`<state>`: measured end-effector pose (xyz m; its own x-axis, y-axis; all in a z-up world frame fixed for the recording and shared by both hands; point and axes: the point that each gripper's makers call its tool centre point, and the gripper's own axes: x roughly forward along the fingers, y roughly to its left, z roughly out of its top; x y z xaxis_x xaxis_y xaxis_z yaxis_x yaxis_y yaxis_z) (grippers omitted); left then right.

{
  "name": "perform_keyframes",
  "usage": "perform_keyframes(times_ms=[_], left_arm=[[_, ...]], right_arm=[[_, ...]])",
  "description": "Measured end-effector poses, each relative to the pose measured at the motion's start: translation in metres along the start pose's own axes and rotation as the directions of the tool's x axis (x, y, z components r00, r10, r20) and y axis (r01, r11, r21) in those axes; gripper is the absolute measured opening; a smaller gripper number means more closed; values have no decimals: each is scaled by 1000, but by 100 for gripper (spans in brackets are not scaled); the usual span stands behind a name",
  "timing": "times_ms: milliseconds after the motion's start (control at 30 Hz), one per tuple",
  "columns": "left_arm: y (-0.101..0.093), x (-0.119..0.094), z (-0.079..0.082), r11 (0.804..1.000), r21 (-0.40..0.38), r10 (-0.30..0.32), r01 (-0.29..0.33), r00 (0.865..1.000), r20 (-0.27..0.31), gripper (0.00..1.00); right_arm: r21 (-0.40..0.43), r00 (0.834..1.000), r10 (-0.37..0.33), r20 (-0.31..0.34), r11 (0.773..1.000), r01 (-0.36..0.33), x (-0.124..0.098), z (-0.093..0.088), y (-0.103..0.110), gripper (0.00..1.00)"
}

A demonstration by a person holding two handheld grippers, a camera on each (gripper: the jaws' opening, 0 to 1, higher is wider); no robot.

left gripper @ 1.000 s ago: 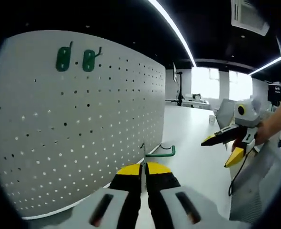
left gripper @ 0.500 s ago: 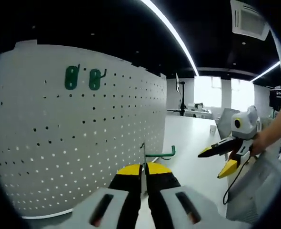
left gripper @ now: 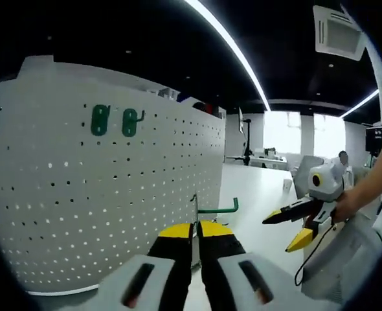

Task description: Insert the hook assembly into the mounting plate slot until the hook locks in place.

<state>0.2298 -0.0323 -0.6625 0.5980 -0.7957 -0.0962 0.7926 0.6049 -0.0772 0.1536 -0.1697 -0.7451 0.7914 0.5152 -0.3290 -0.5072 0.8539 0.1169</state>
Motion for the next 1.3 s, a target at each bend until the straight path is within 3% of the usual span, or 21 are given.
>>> perform_keyframes(times_ms=[367, 567, 633, 867, 1133, 1300], left_arm=[[0, 0, 0, 1000, 13, 3, -3, 1000, -4, 2], [1, 0, -1, 1000, 17, 6, -6, 1000, -5, 2], [1, 0, -2, 1000, 18, 7, -7, 1000, -5, 2], [0, -1, -3, 1000, 24, 10, -10, 1000, -7, 2], [-2, -1, -4, 1000, 25, 7, -7, 1000, -9, 2], [-2, -1, -3, 999, 32, 9, -9, 1000, -5, 2]], right_arm=[[1, 1000, 5, 13, 1000, -5, 0, 5, 1, 68], [13, 987, 53, 153, 998, -56, -3, 36, 13, 68], [20, 984, 54, 170, 998, -59, -4, 40, 14, 67], [20, 950, 108, 292, 993, -119, -11, 67, 26, 60], [18, 955, 111, 275, 992, -121, -7, 65, 28, 58], [193, 940, 177, 293, 952, -239, -5, 69, 40, 49]])
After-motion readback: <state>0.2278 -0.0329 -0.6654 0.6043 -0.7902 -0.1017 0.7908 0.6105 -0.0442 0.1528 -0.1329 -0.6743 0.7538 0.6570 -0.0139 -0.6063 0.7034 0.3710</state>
